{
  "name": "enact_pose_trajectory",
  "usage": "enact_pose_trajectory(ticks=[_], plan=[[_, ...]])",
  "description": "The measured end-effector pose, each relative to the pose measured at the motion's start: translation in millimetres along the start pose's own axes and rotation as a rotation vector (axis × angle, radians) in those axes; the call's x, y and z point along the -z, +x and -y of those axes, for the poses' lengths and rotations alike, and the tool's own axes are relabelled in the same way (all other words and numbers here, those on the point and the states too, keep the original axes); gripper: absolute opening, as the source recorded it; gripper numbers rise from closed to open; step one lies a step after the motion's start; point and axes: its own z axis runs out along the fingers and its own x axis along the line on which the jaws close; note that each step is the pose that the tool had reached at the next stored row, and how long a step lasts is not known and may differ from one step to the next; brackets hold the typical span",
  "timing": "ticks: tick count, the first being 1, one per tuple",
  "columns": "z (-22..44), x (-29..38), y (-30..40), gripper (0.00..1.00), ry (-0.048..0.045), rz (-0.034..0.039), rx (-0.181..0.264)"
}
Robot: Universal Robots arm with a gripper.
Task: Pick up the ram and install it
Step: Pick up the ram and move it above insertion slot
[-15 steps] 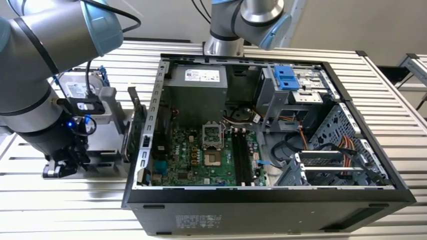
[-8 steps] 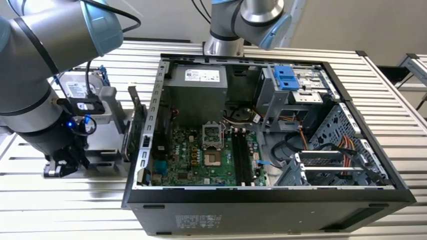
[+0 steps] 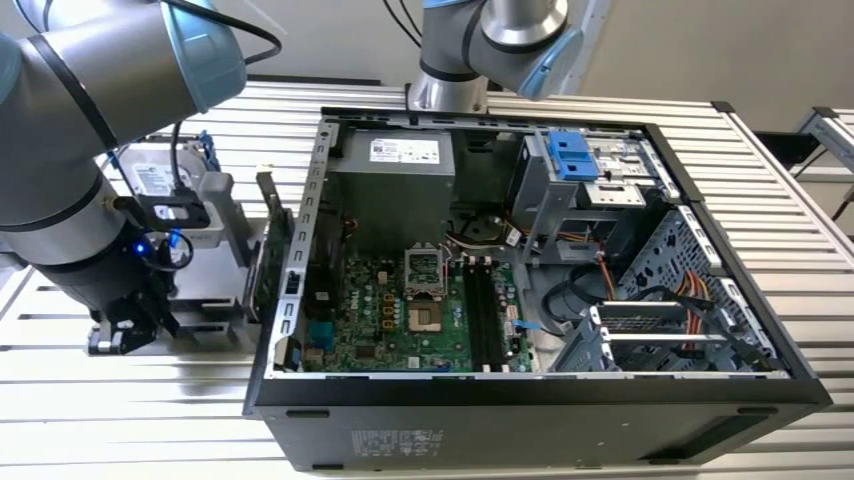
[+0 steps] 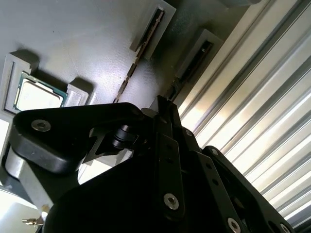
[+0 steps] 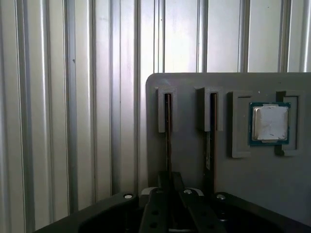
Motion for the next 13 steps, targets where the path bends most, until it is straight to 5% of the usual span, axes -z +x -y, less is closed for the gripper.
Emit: enact_pose_trajectory(ticks=[13], plan=[[0.0,6.2,-0.3,0.0,-0.0001,0.0001,0.002]])
